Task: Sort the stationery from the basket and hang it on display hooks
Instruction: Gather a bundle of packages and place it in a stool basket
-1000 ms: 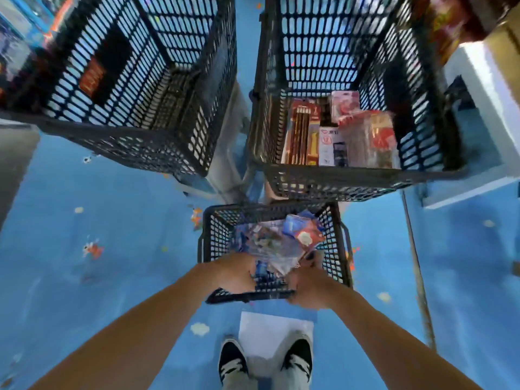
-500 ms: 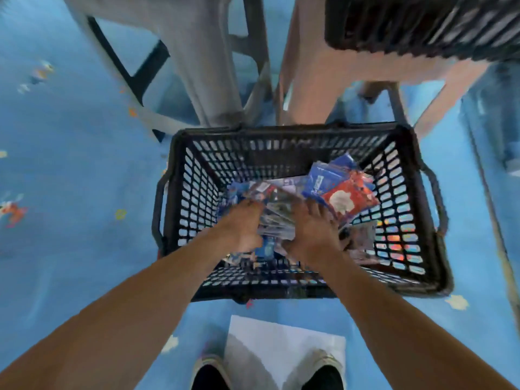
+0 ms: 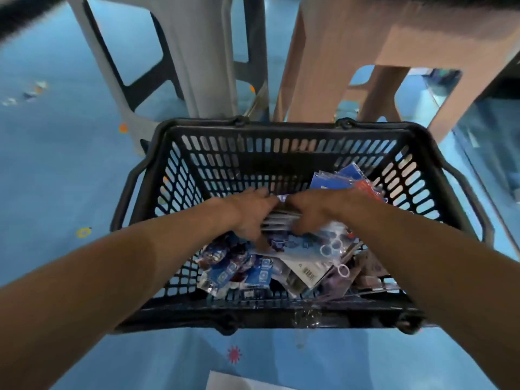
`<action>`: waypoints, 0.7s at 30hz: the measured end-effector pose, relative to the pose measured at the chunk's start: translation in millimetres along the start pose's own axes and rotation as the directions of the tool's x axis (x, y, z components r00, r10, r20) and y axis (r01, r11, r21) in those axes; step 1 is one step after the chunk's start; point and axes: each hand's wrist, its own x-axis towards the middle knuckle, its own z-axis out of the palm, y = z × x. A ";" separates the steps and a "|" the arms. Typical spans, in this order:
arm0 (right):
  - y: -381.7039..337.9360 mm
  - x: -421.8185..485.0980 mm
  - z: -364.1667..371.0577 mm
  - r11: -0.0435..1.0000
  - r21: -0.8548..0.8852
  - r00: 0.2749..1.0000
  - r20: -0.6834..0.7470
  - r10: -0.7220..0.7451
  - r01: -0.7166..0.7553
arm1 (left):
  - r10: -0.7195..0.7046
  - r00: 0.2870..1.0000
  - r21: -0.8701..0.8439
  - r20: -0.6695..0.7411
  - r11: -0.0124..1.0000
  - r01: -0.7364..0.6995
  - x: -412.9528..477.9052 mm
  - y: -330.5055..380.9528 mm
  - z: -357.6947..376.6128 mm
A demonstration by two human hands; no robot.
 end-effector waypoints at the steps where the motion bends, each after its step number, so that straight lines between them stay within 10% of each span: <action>1: -1.8 -2.6 -4.6 1.000 0.002 1.000 -0.006 0.008 -0.008 | -0.004 1.000 0.020 -0.031 1.000 0.005 -0.5 1.4 -0.3; 14: 1.4 -42.4 -52.2 0.951 0.299 0.893 -0.445 0.069 0.075 | -0.059 0.949 -0.271 -0.310 0.962 -0.028 -39.9 -30.7 -40.6; 18: 11.0 -52.7 -54.9 0.722 0.644 0.780 -0.578 0.240 0.255 | -0.111 0.933 -0.432 -0.343 0.900 -0.052 -52.9 -36.4 -46.1; 21: 15.4 -59.3 -50.8 0.431 0.861 0.849 -0.424 0.316 0.270 | -0.183 0.933 -0.618 -0.310 0.784 -0.051 -57.2 -43.3 -44.1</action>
